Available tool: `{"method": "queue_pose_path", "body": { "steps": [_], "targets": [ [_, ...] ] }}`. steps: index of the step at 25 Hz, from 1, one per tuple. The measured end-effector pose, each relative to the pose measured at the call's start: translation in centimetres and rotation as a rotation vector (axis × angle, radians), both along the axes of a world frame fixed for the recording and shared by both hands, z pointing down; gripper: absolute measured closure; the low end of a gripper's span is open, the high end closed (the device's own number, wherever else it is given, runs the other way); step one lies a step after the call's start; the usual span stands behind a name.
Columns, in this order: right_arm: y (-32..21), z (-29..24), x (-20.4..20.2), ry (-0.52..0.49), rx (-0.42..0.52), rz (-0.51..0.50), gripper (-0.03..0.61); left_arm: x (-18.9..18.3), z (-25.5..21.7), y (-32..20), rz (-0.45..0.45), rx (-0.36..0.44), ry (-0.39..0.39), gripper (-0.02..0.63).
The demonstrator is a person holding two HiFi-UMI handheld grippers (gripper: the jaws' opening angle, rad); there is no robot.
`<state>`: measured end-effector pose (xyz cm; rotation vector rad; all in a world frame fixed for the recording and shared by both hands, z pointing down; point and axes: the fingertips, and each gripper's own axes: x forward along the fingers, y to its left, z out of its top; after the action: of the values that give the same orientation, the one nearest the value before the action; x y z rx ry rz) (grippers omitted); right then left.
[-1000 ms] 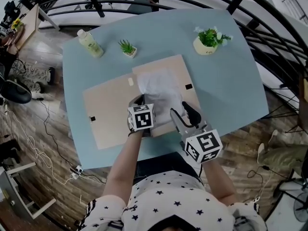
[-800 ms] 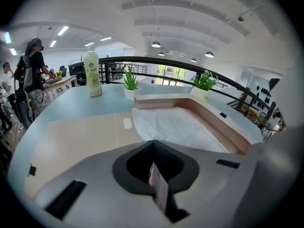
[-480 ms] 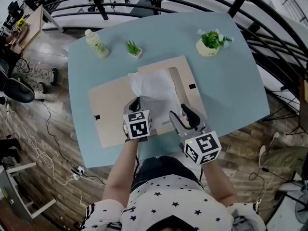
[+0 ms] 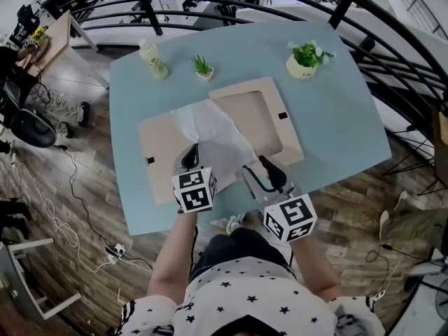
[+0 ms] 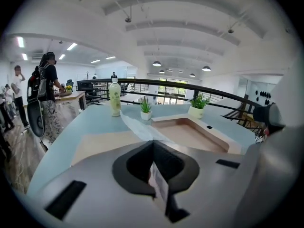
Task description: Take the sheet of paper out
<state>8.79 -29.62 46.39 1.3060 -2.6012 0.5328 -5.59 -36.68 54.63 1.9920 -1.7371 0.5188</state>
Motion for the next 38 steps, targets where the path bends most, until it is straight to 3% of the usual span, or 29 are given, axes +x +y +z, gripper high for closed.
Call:
{"method": "queue_pose_path", "body": {
  "steps": [13,30,38],
  "targets": [
    [8.8,-1.6,-2.4,0.017,0.068,0.065,0.396,-3.3,-4.0,9.0,0.016,0.095,0.051,0.612],
    [20.0,-3.8,-3.9,0.049,0.124,0.14,0.555,-5.8,-8.7,22.2,0.063,0.18,0.122,0.612],
    [24.7,-5.3,-4.1,0.044,0.166,0.154,0.571,-5.2,-11.4,28.3,0.117,0.225,0.155,0.612]
  ]
}}
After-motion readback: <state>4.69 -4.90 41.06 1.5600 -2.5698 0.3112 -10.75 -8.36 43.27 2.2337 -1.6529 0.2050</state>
